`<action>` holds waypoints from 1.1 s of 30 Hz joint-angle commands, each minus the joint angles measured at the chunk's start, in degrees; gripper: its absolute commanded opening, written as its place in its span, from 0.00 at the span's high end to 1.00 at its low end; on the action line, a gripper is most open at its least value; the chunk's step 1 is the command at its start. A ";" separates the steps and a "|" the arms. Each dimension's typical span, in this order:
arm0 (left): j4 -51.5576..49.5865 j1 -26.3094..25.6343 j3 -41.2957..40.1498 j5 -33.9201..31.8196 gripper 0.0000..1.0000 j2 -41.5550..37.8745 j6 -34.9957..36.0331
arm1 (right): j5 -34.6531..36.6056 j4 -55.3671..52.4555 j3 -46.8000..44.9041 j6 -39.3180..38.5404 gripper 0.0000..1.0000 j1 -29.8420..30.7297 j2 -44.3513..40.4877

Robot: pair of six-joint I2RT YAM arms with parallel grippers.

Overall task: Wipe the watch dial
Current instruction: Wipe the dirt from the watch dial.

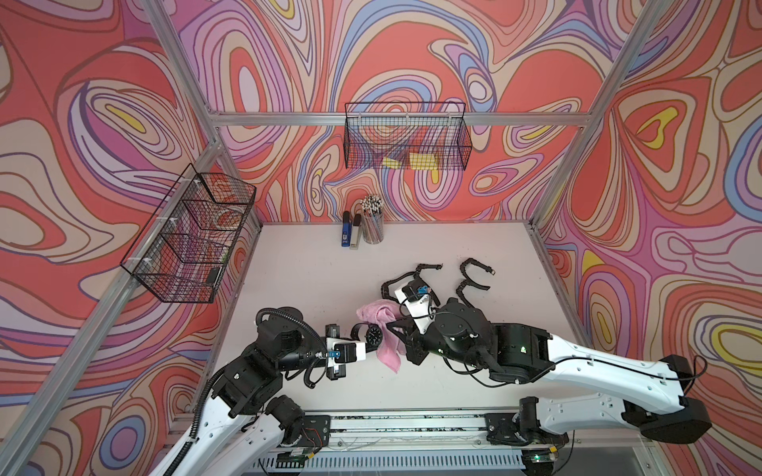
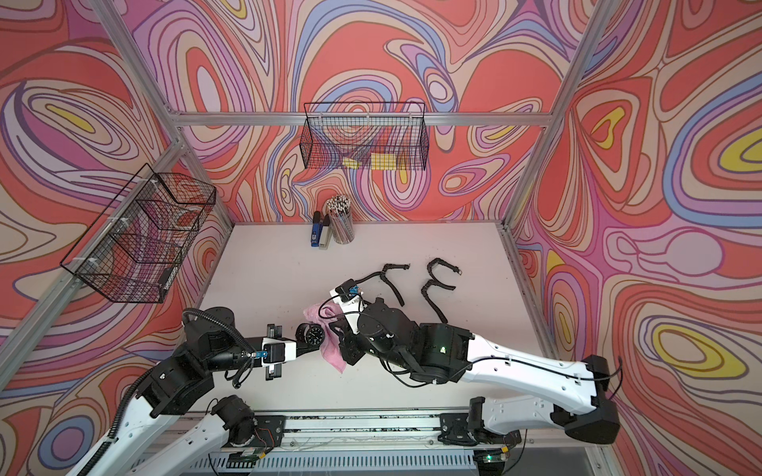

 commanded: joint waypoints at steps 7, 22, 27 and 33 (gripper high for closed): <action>1.24 0.07 1.29 0.55 1.00 -0.27 -0.35 | 0.96 -1.19 2.19 -2.50 1.00 0.23 -5.28; -0.17 0.07 2.22 0.18 1.00 -0.34 0.08 | -15.09 10.78 0.64 -2.60 1.00 0.31 8.58; -0.36 0.07 2.16 0.00 1.00 -0.34 0.35 | -13.55 10.56 0.93 -2.62 1.00 -1.82 8.96; 0.11 0.05 2.01 -0.47 1.00 -0.51 0.17 | -16.37 7.59 3.22 -2.42 1.00 -0.69 7.74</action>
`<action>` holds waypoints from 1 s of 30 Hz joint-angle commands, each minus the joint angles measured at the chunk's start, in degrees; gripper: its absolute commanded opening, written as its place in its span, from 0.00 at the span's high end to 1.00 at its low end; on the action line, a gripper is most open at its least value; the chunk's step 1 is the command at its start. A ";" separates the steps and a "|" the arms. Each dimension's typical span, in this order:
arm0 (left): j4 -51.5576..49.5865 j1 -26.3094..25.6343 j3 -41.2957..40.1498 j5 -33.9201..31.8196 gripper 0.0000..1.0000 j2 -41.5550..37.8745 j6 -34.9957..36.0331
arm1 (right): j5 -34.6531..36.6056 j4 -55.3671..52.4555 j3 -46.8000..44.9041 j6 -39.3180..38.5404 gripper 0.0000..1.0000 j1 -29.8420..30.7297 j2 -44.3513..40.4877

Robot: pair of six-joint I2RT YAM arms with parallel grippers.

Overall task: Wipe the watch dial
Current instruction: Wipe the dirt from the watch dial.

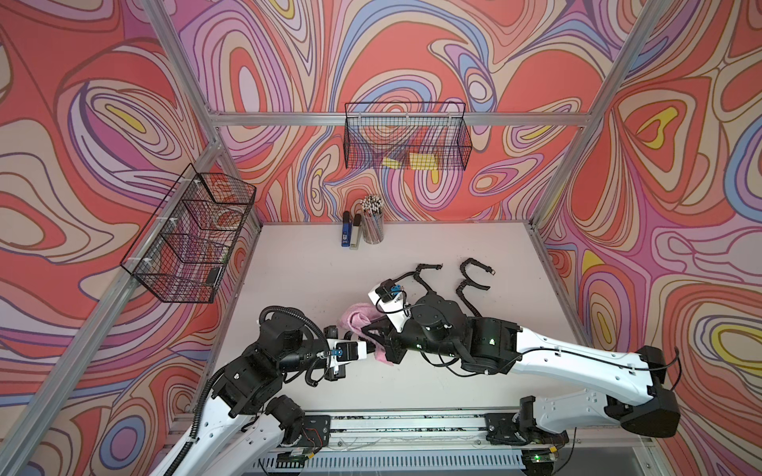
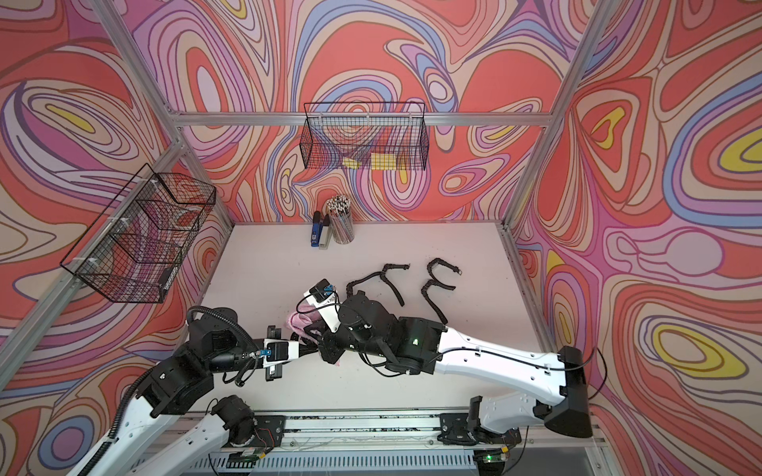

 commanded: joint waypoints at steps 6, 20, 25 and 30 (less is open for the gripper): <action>3.50 0.02 2.13 0.45 1.00 -1.27 0.50 | 2.53 -6.02 1.30 2.56 1.00 7.97 -2.11; 3.21 -0.03 2.59 0.68 1.00 -1.46 0.32 | 0.53 -2.30 0.19 0.07 1.00 1.22 0.68; 2.95 -0.02 2.56 0.52 1.00 -1.63 0.24 | -0.86 -1.76 0.55 0.59 1.00 0.90 1.08; 2.79 -0.01 2.95 0.14 1.00 -1.57 0.49 | -0.16 -2.71 0.13 2.31 1.00 2.80 -1.60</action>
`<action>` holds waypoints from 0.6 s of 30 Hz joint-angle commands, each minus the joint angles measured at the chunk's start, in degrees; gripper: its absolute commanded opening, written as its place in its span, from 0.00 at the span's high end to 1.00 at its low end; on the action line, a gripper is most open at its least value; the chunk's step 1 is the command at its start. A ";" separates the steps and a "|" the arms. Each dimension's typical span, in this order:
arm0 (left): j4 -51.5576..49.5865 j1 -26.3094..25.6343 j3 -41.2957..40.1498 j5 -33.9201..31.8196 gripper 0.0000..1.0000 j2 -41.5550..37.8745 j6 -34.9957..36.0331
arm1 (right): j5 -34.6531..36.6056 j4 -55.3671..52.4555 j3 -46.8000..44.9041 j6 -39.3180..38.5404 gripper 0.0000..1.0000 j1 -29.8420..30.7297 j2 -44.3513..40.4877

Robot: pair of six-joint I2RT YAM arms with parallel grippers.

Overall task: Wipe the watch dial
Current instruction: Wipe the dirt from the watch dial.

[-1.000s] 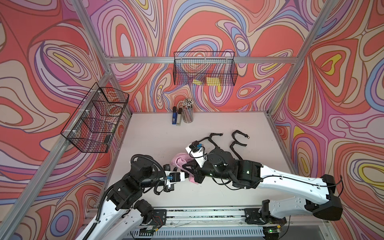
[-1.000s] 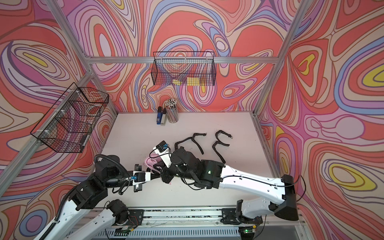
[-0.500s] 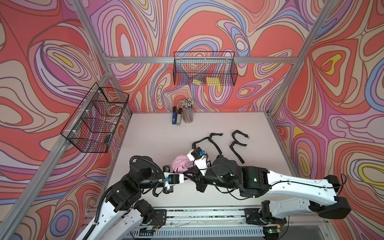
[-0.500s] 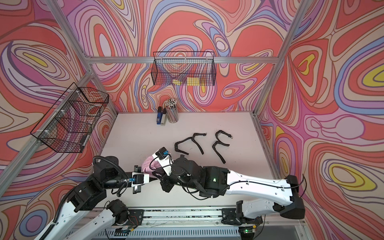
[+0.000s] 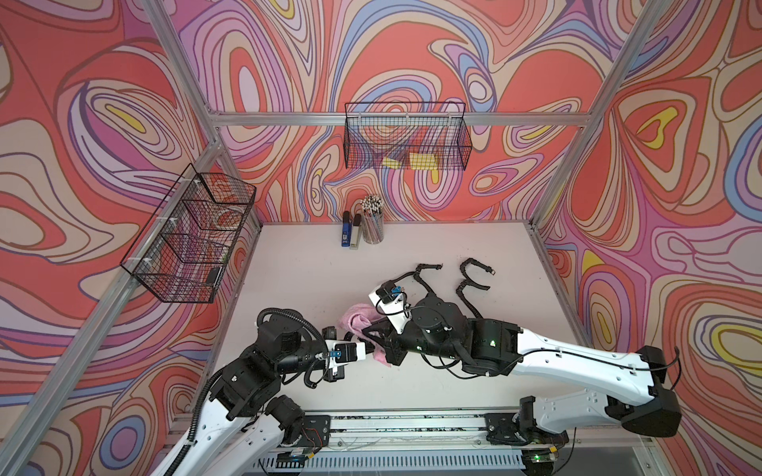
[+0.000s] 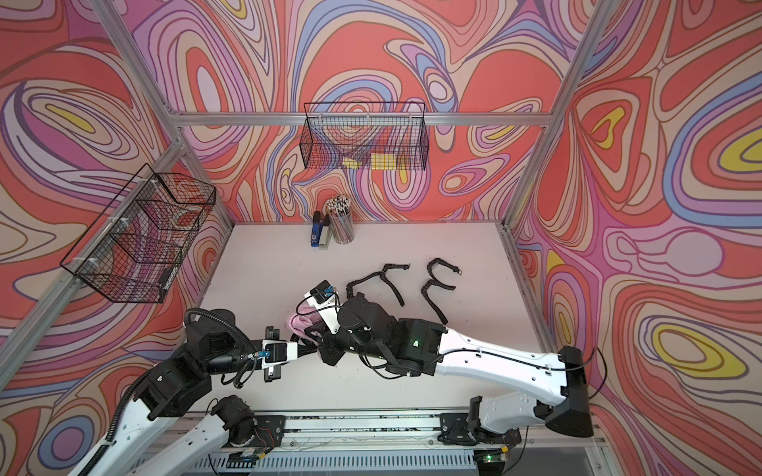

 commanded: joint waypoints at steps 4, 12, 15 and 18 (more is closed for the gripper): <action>3.14 0.07 2.99 0.56 1.00 -0.57 0.89 | 1.18 -4.57 0.00 2.17 1.00 4.88 -3.05; 3.08 0.03 2.99 0.37 1.00 -0.57 0.98 | 3.16 -4.41 -2.03 2.28 1.00 5.35 -3.55; 3.44 0.03 2.99 0.82 1.00 -0.48 0.82 | -0.57 -2.11 -3.84 1.94 1.00 1.67 -3.13; 3.36 0.03 3.05 1.07 1.00 -0.52 0.73 | -2.92 -0.54 -4.38 1.00 1.00 -0.99 -2.47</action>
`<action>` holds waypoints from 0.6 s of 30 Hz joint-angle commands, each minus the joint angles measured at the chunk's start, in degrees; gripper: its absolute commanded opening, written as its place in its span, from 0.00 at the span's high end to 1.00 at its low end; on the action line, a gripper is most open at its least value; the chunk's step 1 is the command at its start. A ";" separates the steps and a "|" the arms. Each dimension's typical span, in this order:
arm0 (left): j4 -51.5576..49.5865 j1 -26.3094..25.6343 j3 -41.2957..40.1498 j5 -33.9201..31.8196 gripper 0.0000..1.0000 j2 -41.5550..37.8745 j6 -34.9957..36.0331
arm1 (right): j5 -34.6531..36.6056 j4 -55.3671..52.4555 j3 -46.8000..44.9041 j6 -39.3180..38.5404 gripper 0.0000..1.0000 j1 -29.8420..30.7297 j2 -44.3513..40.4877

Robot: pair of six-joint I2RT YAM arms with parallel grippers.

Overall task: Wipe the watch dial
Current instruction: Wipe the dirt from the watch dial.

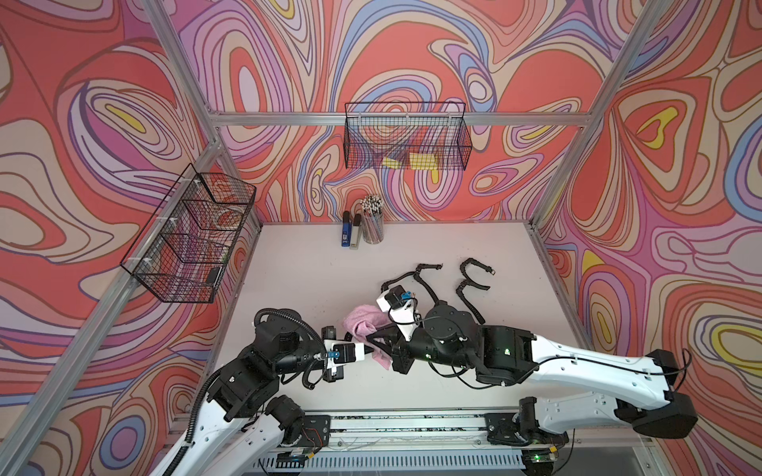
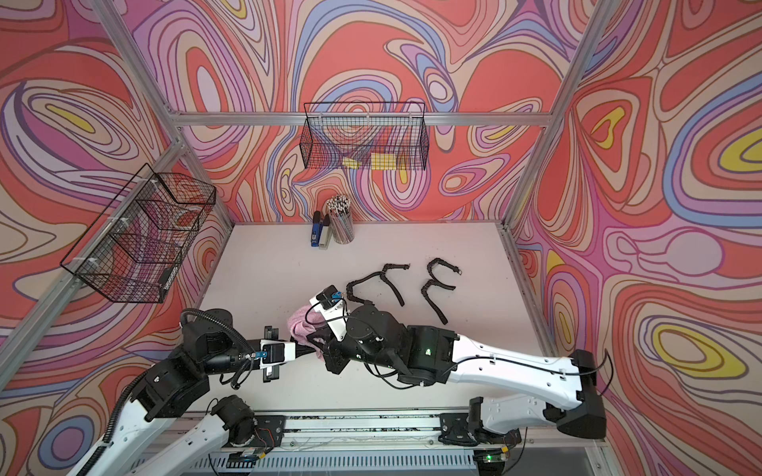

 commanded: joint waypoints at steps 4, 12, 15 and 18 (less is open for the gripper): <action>3.11 0.02 2.12 0.76 1.00 -0.90 0.61 | -4.48 -1.56 0.23 -2.82 1.00 -2.86 2.77; 2.78 0.02 2.28 0.54 1.00 -0.99 0.61 | -5.80 -2.08 0.77 -1.02 1.00 -1.04 -0.32; 2.70 0.06 2.24 0.38 1.00 -1.00 0.65 | -1.75 -4.84 1.86 -0.81 1.00 2.36 -1.57; 2.66 0.02 2.24 0.26 1.00 -0.74 0.78 | -0.33 -5.48 2.50 -0.31 1.00 5.05 -1.23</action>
